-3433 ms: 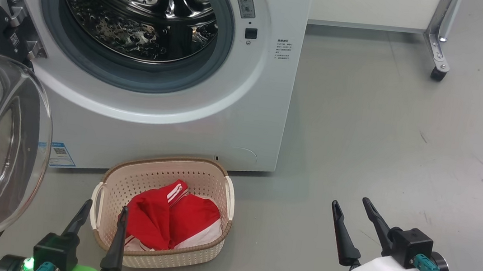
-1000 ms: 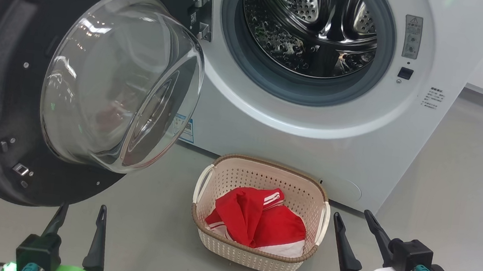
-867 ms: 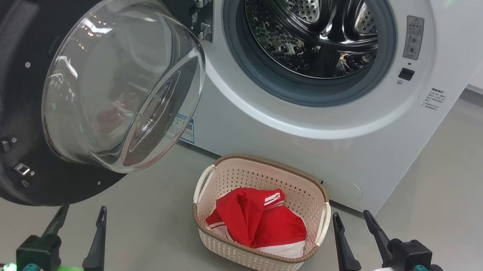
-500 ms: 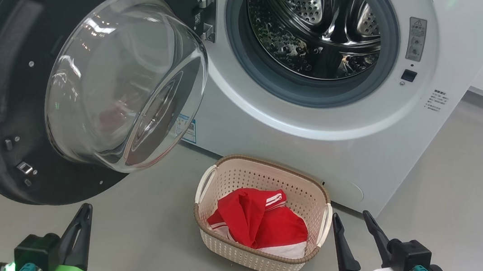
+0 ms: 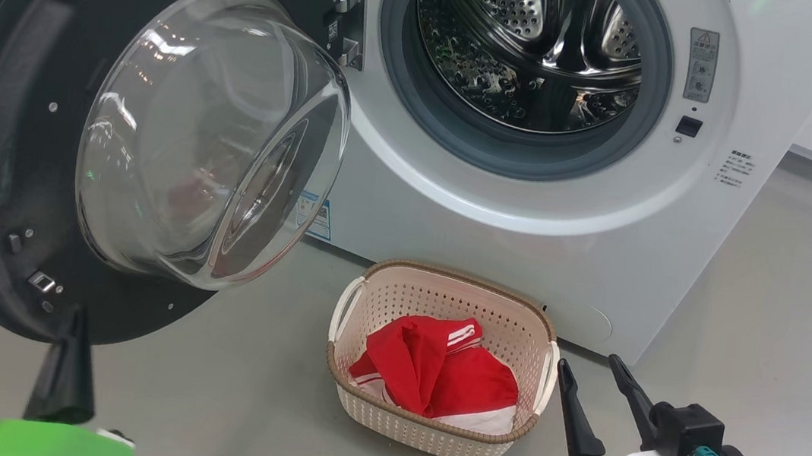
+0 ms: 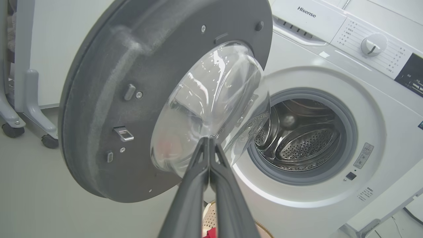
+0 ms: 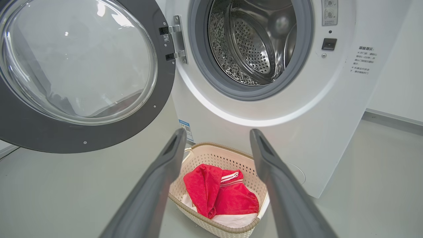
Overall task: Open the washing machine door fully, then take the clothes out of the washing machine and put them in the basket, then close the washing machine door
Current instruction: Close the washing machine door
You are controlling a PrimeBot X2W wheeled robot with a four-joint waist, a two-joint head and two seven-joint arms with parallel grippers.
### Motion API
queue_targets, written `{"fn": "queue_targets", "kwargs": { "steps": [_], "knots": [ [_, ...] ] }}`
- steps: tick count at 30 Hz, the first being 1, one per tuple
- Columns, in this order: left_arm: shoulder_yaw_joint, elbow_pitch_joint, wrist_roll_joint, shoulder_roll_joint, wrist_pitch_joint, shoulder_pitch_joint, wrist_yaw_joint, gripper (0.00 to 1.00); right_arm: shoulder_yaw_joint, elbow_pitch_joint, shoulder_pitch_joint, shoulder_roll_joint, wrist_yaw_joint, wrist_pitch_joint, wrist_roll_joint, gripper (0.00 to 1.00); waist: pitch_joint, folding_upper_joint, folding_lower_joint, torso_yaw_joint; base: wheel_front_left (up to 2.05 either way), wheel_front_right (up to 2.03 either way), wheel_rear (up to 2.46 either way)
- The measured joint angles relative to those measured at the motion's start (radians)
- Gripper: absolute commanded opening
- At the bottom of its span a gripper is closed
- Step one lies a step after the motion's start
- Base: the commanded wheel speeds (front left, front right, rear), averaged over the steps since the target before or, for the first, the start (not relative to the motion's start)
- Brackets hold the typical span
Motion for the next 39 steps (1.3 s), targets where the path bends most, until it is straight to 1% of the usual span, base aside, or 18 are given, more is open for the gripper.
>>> {"fn": "queue_targets", "kwargs": {
  "steps": [3, 5, 7, 9, 10, 15, 16, 18, 20, 25, 27, 28, 29, 30, 35, 37, 39],
  "knots": [
    [0.050, -0.030, -0.113, 0.000, -0.011, -0.001, -0.026, 0.00, 0.000, 0.000, 0.000, 0.000, 0.000, 0.000, 0.000, 1.00, 0.000, 0.0000, 0.0000, -0.001, 0.00, 0.00, 0.00],
    [0.081, -0.053, -0.184, 0.000, -0.021, -0.003, -0.051, 0.00, -0.001, -0.001, 0.000, 0.000, 0.000, 0.000, 0.000, 1.00, 0.001, 0.0000, 0.0000, -0.001, 0.00, 0.00, 0.00],
    [0.114, -0.077, -0.254, -0.001, -0.026, -0.005, -0.063, 0.00, -0.001, -0.001, 0.000, 0.000, 0.000, 0.000, 0.001, 1.00, 0.001, 0.0000, 0.0000, -0.001, 0.00, 0.00, 0.00],
    [0.148, -0.095, -0.318, -0.001, -0.030, -0.010, -0.065, 0.00, -0.001, -0.001, 0.000, 0.000, 0.000, 0.000, 0.002, 1.00, 0.001, 0.0000, 0.0000, -0.001, 0.00, 0.00, 0.00],
    [0.148, -0.095, -0.318, -0.001, -0.030, -0.010, -0.065, 0.00, -0.001, -0.001, 0.000, 0.000, 0.000, 0.000, 0.002, 1.00, 0.001, 0.0000, 0.0000, -0.001, 0.00, 0.00, 0.00],
    [0.239, -0.142, -0.479, -0.002, -0.033, -0.058, -0.078, 0.00, -0.001, -0.002, 0.000, 0.000, -0.004, 0.000, 0.002, 1.00, 0.004, 0.0000, 0.0000, 0.000, 0.00, 0.00, 0.00],
    [0.259, -0.144, -0.500, -0.003, -0.033, -0.068, -0.081, 0.00, -0.001, -0.003, 0.000, 0.000, -0.009, 0.000, 0.002, 1.00, 0.004, 0.0000, 0.0000, 0.001, 0.00, 0.00, 0.00],
    [0.302, -0.143, -0.526, 0.000, -0.031, -0.082, -0.082, 0.00, -0.002, -0.003, 0.000, 0.000, -0.009, 0.000, 0.002, 1.00, 0.005, 0.0000, 0.0000, 0.001, 0.00, 0.00, 0.00],
    [0.342, -0.142, -0.579, 0.009, -0.019, -0.096, -0.082, 0.00, -0.003, -0.004, 0.000, 0.000, -0.009, 0.000, 0.002, 1.00, 0.008, 0.0000, 0.0000, 0.001, 0.00, 0.00, 0.00],
    [0.432, -0.091, -0.676, 0.072, 0.014, -0.146, -0.082, 0.00, -0.005, -0.005, 0.000, 0.000, -0.009, 0.000, 0.000, 1.00, 0.016, 0.0000, 0.0000, -0.001, 0.00, 0.00, 0.00],
    [0.458, -0.054, -0.693, 0.102, 0.034, -0.161, -0.081, 0.00, -0.007, -0.005, 0.000, 0.000, -0.009, 0.000, 0.000, 1.00, 0.017, 0.0000, 0.0000, -0.002, 0.00, 0.00, 0.00],
    [0.472, -0.033, -0.698, 0.118, 0.045, -0.165, -0.078, 0.00, -0.009, -0.005, 0.000, 0.000, -0.009, 0.000, 0.000, 1.00, 0.018, 0.0000, 0.0000, -0.003, 0.00, 0.00, 0.00],
    [0.500, 0.006, -0.735, 0.144, 0.066, -0.174, -0.069, 0.00, -0.009, -0.006, 0.000, 0.000, -0.009, 0.000, -0.001, 1.00, 0.021, 0.0000, 0.0000, -0.005, 0.00, 0.00, 0.00],
    [0.509, 0.030, -0.746, 0.158, 0.075, -0.179, -0.062, 0.00, -0.010, -0.006, 0.000, 0.000, -0.009, 0.000, -0.002, 1.00, 0.024, 0.0000, 0.0000, -0.006, 0.00, 0.00, 0.00],
    [0.536, 0.121, -0.827, 0.189, 0.130, -0.233, -0.041, 0.00, -0.009, -0.007, -0.002, -0.003, -0.009, 0.000, -0.009, 1.00, 0.037, 0.0000, 0.0000, -0.012, 0.00, 0.00, 0.00],
    [0.543, 0.155, -0.871, 0.196, 0.152, -0.254, -0.035, 0.00, -0.009, -0.008, -0.003, -0.004, -0.009, 0.000, -0.010, 1.00, 0.043, 0.0000, 0.0000, -0.016, 0.00, 0.00, 0.00],
    [0.542, 0.188, -0.889, 0.200, 0.176, -0.271, -0.024, 0.00, -0.009, -0.008, -0.005, -0.007, -0.009, 0.000, -0.010, 1.00, 0.048, 0.0000, 0.0000, -0.020, 0.00, 0.00, 0.00]
  ]
}}
